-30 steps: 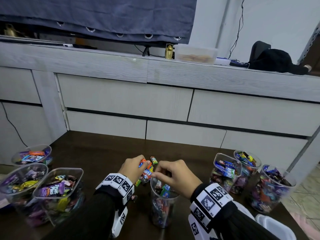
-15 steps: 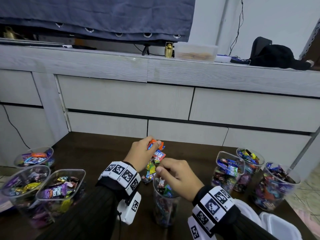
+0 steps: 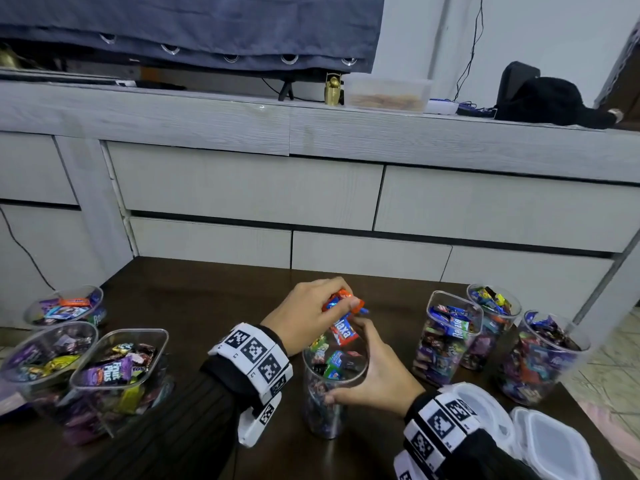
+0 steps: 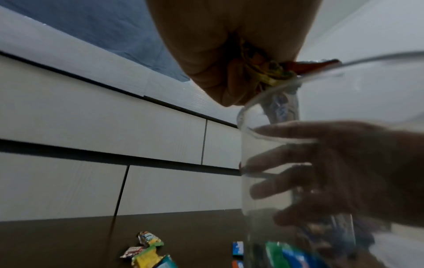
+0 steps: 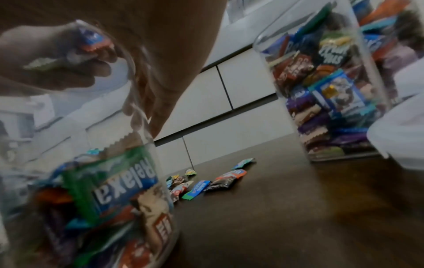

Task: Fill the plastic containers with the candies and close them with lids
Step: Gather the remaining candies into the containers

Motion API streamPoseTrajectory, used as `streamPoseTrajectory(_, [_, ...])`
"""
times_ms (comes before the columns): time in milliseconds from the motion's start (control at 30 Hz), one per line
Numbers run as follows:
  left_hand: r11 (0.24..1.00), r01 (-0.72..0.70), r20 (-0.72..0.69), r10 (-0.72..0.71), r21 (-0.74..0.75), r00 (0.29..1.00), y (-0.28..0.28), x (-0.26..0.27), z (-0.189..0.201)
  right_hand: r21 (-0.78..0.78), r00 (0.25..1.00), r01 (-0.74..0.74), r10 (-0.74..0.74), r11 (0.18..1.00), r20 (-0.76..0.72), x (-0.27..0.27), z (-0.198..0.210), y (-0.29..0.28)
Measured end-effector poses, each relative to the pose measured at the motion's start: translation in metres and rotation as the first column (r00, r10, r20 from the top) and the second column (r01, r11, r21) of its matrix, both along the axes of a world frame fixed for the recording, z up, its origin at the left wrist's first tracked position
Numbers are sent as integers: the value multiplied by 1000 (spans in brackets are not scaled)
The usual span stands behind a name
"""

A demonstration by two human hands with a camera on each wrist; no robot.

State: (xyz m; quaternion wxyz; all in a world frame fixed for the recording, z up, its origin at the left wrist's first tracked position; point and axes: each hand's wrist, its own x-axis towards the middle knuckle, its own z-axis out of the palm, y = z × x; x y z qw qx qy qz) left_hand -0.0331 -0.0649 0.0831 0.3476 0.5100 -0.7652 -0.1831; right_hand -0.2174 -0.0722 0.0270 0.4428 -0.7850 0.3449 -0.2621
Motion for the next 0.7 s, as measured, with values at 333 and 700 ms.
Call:
streamPoseTrajectory(333, [986,145,368,-107,-77,924,14,-5,-9,-56,999,29,-26,998,39,2,-4,2])
streamPoseTrajectory(700, [966,215,496,-119,-141,860,15,-7,-5,-22,999,34,-33,999,27,2,-5,0])
